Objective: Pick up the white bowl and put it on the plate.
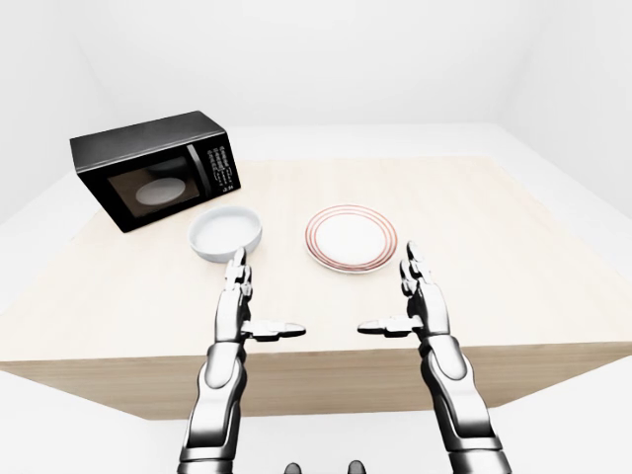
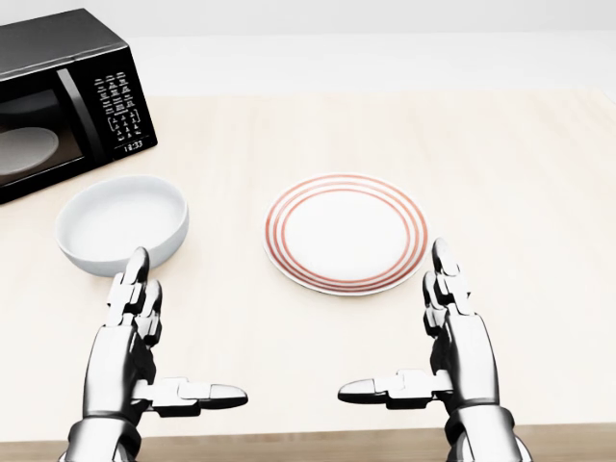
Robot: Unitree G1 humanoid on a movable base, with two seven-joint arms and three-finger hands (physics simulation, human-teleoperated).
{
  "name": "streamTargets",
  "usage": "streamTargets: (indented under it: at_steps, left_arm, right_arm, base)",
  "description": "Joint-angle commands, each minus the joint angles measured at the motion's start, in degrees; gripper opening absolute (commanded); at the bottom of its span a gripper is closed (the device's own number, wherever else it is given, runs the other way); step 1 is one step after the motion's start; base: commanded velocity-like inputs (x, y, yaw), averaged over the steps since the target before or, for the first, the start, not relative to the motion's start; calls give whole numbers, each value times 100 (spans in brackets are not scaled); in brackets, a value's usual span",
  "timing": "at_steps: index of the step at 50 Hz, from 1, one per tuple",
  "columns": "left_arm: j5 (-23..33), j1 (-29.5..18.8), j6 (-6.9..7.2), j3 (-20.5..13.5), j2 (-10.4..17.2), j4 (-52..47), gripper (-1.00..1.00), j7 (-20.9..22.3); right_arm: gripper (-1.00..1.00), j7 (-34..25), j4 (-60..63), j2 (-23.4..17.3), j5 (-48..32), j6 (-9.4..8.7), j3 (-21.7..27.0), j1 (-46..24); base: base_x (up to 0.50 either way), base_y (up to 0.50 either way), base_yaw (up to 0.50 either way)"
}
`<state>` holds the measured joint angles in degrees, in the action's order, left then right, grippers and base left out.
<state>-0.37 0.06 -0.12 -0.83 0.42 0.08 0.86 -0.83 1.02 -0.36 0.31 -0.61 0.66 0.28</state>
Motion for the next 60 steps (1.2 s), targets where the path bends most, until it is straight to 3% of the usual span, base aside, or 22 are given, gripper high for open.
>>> streamTargets:
  at_steps: [1, 3, 6, 15, 17, 27, 37, 41, 50, 60]
  left_arm:
    - [-42, 5, -41, -130, 69, 39, 100, 134]
    - [-35, 15, 13, -121, 64, -22, 100, 126]
    - [-24, -26, -92, -133, 70, 130, 100, 128]
    - [0, -8, -68, -126, 70, 97, 100, 122]
    - [16, 22, 2, -110, 64, -1, 100, 113]
    - [25, 3, -71, -117, 67, 105, 100, 115]
    - [41, 50, 43, -102, 61, -50, 100, 115]
    - [38, 21, -39, -117, 66, 64, 100, 120]
    - [44, 29, 10, -111, 65, 11, 100, 118]
    - [45, 29, 8, -112, 64, 10, 100, 118]
  right_arm:
    - [100, -114, 296, -48, 22, -192, 90, 59]
    - [100, -116, 295, -47, 16, -190, 85, 51]
    - [100, -110, 292, -44, -2, -200, 75, 38]
    - [100, -80, 218, -43, -150, -125, 30, 37]
    - [100, -92, 196, -33, -141, -123, 24, 41]
    - [100, -86, 214, -30, -156, -139, 18, 58]
    - [100, -85, 132, -32, -168, -98, 16, 36]
    - [100, -83, 90, -33, -178, -71, 14, 28]
    - [100, -73, 196, -31, -201, -134, 6, 62]
    - [100, -55, 84, -29, -221, -70, 7, 33]
  base:
    - [0, 0, 0]
    - [0, 0, 0]
    - [0, 0, 0]
    - [0, 4, 0]
    - [0, 37, 0]
    - [0, 37, 0]
    - [0, 37, 0]
    - [0, 37, 0]
    - [0, 37, 0]
    - [0, 36, 0]
